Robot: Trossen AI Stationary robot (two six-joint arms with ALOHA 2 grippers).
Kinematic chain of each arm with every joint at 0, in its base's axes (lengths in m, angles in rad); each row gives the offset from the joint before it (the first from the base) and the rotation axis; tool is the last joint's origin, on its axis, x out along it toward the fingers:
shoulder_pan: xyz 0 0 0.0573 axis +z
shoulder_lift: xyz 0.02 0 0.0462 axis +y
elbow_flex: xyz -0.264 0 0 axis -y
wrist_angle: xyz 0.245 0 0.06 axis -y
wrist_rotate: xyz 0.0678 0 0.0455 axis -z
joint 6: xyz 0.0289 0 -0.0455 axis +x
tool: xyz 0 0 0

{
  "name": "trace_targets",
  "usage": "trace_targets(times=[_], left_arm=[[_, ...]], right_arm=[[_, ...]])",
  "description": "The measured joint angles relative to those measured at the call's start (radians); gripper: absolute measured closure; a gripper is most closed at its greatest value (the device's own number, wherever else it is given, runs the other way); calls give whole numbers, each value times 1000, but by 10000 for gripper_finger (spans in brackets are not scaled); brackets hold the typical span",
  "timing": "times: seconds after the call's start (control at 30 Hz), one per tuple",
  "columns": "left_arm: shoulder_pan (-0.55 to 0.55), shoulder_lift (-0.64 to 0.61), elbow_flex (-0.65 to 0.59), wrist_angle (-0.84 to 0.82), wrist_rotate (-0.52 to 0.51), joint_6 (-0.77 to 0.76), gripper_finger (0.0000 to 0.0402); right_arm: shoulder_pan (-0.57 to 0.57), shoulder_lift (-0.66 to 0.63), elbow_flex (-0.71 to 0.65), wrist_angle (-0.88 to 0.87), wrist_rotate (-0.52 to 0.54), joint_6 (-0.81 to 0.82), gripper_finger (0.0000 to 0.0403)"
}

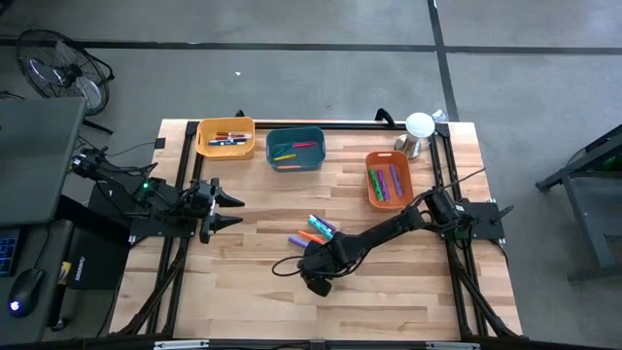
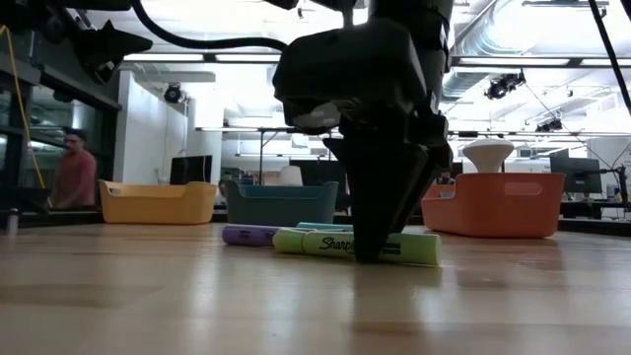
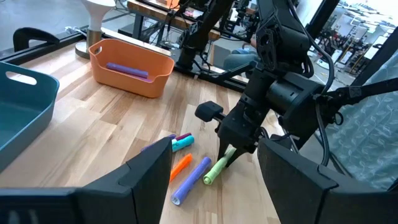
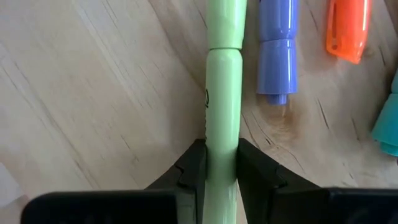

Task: Pick & Place Markers
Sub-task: Put the light green highlighter pen into the orange bin

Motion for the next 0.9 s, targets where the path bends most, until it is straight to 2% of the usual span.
trace_targets(times=[0.2,0.9], left_arm=[[0,0,0,-2,0,-4,170],[0,1,0,-8,-8,-14,170]], right_arm=[[0,-22,-4,-3,2,10,343],[18,-225,-6,-114,35,56,344]])
